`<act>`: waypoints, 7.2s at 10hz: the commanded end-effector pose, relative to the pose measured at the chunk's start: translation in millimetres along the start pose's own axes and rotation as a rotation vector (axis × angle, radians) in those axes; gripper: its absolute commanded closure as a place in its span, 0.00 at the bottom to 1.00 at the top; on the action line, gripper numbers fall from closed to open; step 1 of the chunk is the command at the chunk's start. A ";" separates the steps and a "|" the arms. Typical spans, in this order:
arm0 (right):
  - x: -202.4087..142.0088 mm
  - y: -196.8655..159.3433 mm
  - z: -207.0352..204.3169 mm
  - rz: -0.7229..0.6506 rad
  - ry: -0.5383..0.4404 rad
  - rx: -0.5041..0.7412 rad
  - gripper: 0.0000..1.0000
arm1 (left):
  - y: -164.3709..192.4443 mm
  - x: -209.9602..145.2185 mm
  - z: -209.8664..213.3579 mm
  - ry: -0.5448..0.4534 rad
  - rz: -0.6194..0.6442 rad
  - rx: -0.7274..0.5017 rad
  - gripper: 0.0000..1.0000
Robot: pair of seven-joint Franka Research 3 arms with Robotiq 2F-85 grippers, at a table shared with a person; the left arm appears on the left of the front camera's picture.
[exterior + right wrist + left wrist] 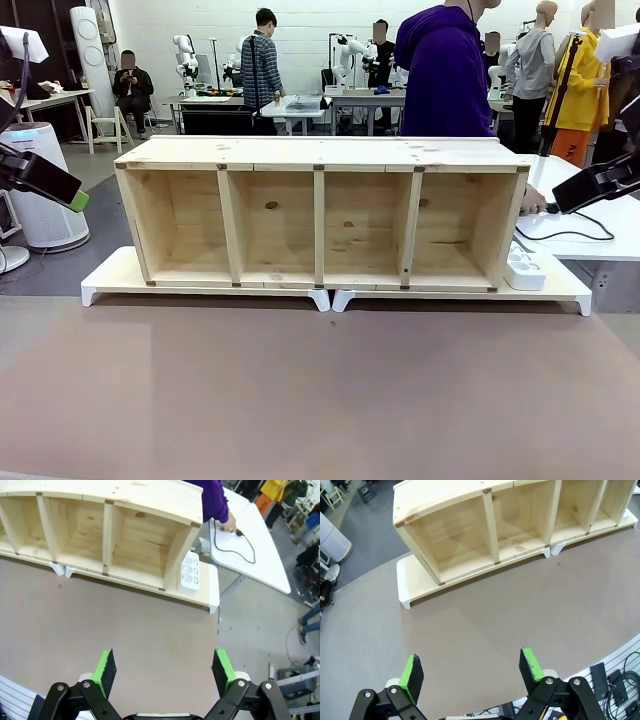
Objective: Perform cable management.
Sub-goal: When the cord part of the Power Cable appears at the lower middle area of the table and stops, grasp the cord part of the Power Cable.
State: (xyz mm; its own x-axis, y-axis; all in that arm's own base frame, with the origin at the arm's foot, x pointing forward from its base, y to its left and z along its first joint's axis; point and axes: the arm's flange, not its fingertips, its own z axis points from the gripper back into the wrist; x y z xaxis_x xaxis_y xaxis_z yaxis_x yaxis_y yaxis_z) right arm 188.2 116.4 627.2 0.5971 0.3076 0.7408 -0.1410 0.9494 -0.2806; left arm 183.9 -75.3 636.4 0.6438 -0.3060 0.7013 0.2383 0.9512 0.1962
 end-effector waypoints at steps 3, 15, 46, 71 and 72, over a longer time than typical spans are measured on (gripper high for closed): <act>1.1 0.4 -1.4 0.006 -0.003 -0.002 0.00 | -0.9 0.9 1.0 -0.011 -0.003 0.005 0.00; 1.1 0.4 -1.4 0.006 -0.003 -0.002 0.00 | -0.9 0.9 1.0 -0.011 -0.003 0.005 0.00; 1.1 0.4 -1.4 0.006 -0.003 -0.002 0.00 | -0.9 0.9 1.0 -0.011 -0.003 0.005 0.00; 1.1 0.4 -1.4 0.006 -0.003 -0.002 0.00 | -0.9 0.9 1.0 -0.011 -0.003 0.005 0.00; 1.1 0.4 -1.4 0.006 -0.003 -0.002 0.00 | -0.9 0.9 1.0 -0.011 -0.003 0.005 0.00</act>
State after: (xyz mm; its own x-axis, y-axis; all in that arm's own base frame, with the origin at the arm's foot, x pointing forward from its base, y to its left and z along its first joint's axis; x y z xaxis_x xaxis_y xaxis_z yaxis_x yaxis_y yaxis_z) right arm 188.2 116.4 627.2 0.5971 0.3077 0.7408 -0.1410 0.9494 -0.2806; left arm 183.9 -75.3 636.5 0.6437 -0.3060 0.7014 0.2383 0.9512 0.1962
